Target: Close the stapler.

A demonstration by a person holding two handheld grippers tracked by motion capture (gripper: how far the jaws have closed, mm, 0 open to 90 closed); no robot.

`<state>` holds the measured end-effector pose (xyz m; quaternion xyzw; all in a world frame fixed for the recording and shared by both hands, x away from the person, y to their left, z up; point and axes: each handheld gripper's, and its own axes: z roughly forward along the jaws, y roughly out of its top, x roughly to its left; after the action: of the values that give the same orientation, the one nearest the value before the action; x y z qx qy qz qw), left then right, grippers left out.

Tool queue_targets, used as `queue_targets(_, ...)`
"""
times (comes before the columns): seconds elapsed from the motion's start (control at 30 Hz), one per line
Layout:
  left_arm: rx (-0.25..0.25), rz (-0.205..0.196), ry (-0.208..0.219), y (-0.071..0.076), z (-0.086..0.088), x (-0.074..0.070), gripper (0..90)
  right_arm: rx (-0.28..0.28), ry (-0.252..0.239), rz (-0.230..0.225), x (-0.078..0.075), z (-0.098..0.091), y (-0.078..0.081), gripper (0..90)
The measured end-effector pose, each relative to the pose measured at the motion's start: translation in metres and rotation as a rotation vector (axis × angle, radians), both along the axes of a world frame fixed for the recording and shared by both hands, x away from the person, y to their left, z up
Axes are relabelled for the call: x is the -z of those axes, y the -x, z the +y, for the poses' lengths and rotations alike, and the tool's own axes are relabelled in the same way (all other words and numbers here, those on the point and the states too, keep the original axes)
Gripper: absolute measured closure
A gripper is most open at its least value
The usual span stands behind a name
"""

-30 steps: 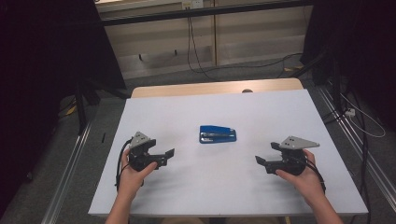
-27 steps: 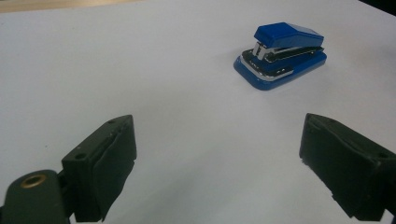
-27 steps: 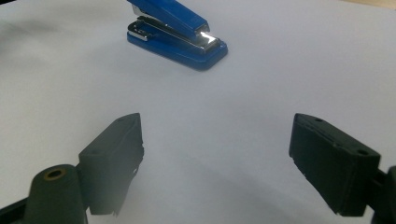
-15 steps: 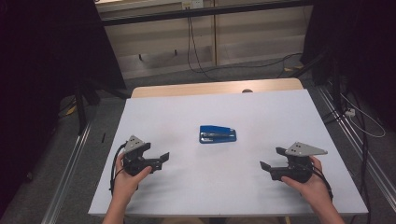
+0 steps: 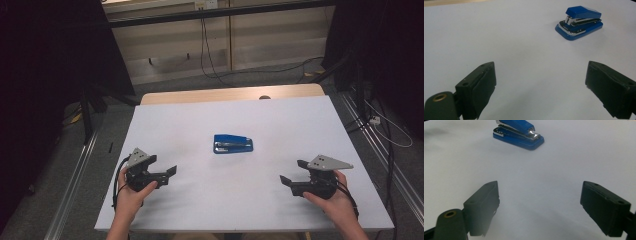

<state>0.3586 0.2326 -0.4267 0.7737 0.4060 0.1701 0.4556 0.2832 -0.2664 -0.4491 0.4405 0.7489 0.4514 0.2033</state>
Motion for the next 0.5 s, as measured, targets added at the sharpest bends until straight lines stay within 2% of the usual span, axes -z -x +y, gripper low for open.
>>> queue_targets(0.27,0.005,0.007,-0.004,0.004,0.007,0.001,9.4,0.007,-0.006,0.009,0.003,-0.004,0.002,14.9)
queue_targets(0.5,-0.006,0.007,0.009,0.004,0.011,0.002,9.3,-0.001,0.008,0.013,0.004,-0.004,0.002,14.9)
